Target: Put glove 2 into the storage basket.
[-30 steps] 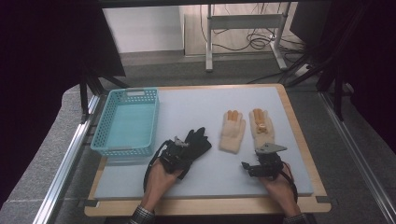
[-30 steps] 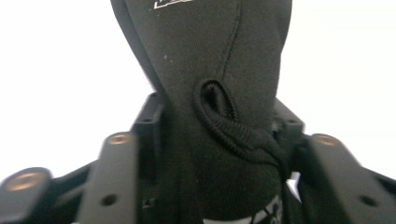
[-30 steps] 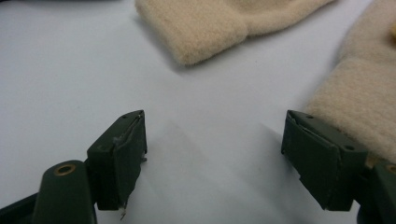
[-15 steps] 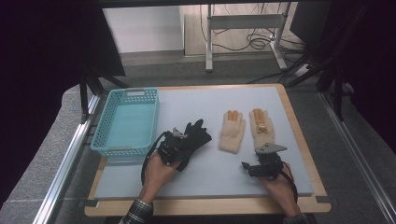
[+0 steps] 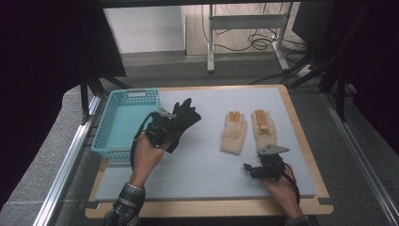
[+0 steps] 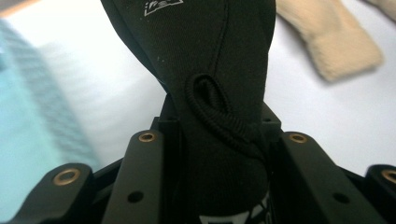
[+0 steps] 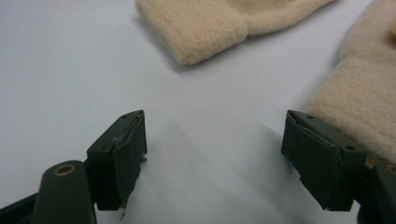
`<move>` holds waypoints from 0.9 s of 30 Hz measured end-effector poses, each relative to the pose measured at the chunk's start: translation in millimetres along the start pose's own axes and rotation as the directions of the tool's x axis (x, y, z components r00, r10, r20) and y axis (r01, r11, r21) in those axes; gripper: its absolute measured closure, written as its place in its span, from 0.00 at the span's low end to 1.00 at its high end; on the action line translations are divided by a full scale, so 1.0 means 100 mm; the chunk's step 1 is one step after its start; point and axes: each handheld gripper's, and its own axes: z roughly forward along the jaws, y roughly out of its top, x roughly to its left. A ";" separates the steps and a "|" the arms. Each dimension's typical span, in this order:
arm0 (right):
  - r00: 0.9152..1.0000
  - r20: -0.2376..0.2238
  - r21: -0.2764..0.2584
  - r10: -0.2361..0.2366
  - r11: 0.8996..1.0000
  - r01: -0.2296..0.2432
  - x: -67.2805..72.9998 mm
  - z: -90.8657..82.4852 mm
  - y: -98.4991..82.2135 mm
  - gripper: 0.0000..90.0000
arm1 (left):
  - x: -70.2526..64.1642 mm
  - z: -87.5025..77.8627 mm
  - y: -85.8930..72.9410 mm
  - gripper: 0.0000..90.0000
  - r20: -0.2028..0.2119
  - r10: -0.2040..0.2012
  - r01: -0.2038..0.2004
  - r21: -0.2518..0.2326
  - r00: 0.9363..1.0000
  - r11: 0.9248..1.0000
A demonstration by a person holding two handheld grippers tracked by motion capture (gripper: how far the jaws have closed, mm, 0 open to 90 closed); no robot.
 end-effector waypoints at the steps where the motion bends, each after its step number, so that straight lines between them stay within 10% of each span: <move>1: 1.000 0.000 0.000 0.000 1.000 0.000 0.00 0.00 0.00 0.24 | 0.05 -0.02 0.01 0.73 -0.011 -0.010 0.010 -0.003 1.000 1.000; 8: 1.000 0.000 -0.001 -0.001 1.000 0.001 0.00 0.00 0.00 0.24 | 0.39 -0.13 0.00 0.73 -0.075 -0.077 0.076 -0.021 0.994 0.997; 17: 1.000 0.000 -0.001 -0.001 1.000 0.001 0.00 0.00 0.00 0.24 | 0.95 -0.17 -0.14 0.72 -0.153 -0.191 0.192 -0.007 0.970 0.981; 27: 1.000 0.000 -0.001 0.000 1.000 0.000 0.00 0.00 0.00 0.24 | 1.59 0.06 -0.46 0.72 -0.192 -0.353 0.374 0.088 0.916 0.923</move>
